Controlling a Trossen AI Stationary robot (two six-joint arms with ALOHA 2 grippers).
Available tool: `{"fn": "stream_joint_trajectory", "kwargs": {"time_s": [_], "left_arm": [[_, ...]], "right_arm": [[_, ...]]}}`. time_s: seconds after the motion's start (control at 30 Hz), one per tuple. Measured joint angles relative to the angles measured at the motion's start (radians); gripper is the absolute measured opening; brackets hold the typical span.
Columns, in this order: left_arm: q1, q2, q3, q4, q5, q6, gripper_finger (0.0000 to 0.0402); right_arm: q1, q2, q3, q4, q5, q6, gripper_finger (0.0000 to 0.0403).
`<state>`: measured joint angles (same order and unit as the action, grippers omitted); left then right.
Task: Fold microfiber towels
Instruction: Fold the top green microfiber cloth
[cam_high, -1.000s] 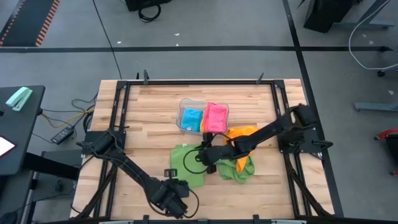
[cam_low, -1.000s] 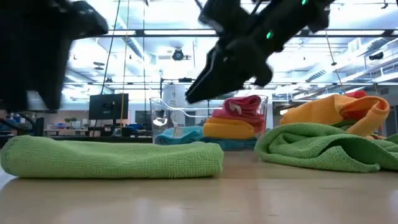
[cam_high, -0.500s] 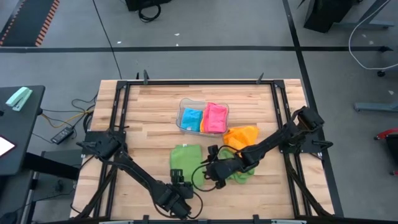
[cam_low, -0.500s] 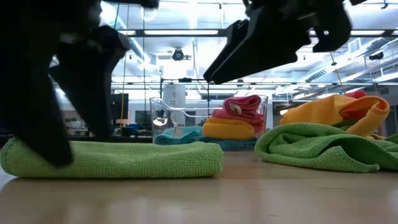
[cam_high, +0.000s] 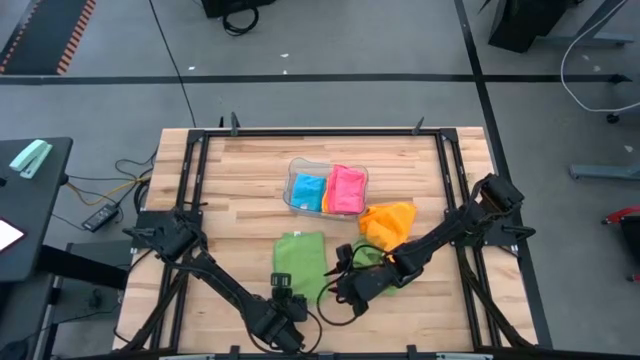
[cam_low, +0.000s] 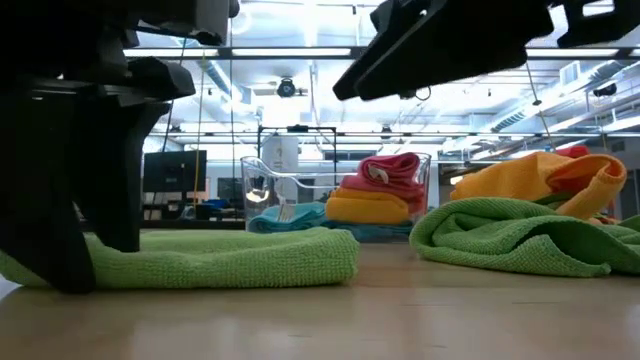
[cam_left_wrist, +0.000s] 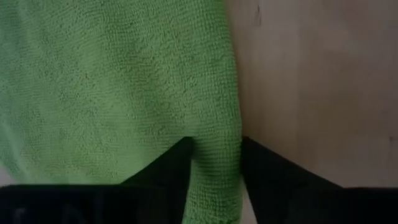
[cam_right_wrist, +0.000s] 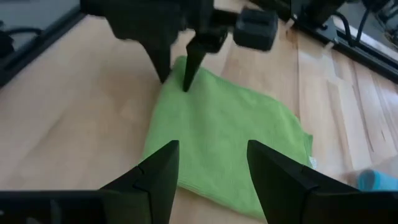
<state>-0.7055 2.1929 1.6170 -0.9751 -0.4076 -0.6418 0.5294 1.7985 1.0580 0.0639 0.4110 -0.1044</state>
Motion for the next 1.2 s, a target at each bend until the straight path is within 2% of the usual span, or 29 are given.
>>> {"fn": "stream_joint_trajectory", "kwargs": {"time_s": [0.23,0.3,0.4,0.83,1.07,1.2], "left_arm": [[0.002,0.003,-0.004,0.001,0.004,-0.042,0.0028],[0.003,-0.001,-0.004,0.013,0.009,-0.047,0.0012],[0.009,-0.029,-0.004,0.027,0.02,-0.069,0.0018],[0.046,-0.247,-0.001,0.049,0.019,-0.176,0.0013],[0.073,-0.331,0.001,0.071,-0.004,-0.215,0.0013],[0.088,-0.353,0.001,0.089,-0.014,-0.191,0.0007]], "right_arm": [[0.031,0.01,0.0,0.082,-0.05,-0.052,0.0198],[0.045,0.026,-0.001,0.11,-0.049,-0.068,0.0198],[0.055,0.057,-0.001,0.165,-0.049,-0.073,0.0198],[0.056,0.04,0.032,0.167,-0.015,-0.114,0.0198],[0.056,-0.029,0.091,0.029,0.003,-0.084,0.0198],[0.056,-0.03,0.122,-0.079,0.088,-0.081,0.0198]]}}
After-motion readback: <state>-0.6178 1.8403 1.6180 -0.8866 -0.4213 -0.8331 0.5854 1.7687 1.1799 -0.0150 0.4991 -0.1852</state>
